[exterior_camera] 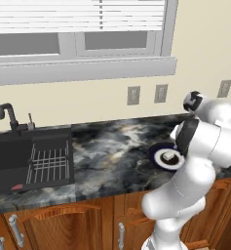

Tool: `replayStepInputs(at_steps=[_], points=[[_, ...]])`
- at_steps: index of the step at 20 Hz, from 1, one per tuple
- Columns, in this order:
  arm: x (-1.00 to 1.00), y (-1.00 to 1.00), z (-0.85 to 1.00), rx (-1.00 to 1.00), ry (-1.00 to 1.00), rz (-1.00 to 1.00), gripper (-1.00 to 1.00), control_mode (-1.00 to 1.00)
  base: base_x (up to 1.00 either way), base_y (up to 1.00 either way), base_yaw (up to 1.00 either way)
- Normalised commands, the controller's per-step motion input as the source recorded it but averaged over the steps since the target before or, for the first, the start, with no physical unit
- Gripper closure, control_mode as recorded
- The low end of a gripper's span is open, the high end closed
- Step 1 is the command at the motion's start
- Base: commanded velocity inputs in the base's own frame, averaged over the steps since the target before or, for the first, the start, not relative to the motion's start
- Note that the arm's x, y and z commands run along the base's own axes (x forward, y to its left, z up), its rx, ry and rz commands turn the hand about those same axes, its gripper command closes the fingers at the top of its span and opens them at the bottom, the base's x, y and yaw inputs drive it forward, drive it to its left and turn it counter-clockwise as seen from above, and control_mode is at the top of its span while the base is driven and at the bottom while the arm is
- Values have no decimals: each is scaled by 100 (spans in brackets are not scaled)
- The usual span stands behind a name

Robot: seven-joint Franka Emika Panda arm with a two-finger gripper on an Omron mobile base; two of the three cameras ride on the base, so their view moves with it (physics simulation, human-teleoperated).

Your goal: Pick up the marshmallow and place it in the cup of hot chocolate on the dining counter.

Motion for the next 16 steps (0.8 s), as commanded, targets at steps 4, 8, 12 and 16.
replayStepInputs(at_steps=[4,8,12,16], points=[[39,-11,-26,18,15,4,-100,-100,0,0,0],[38,-3,-17,6,3,1,-100,-100,0,0,0],[25,0,-20,0,-4,-4,-100,-100,0,0,0],[11,1,-32,-6,-3,-14,-100,-100,0,0,0]])
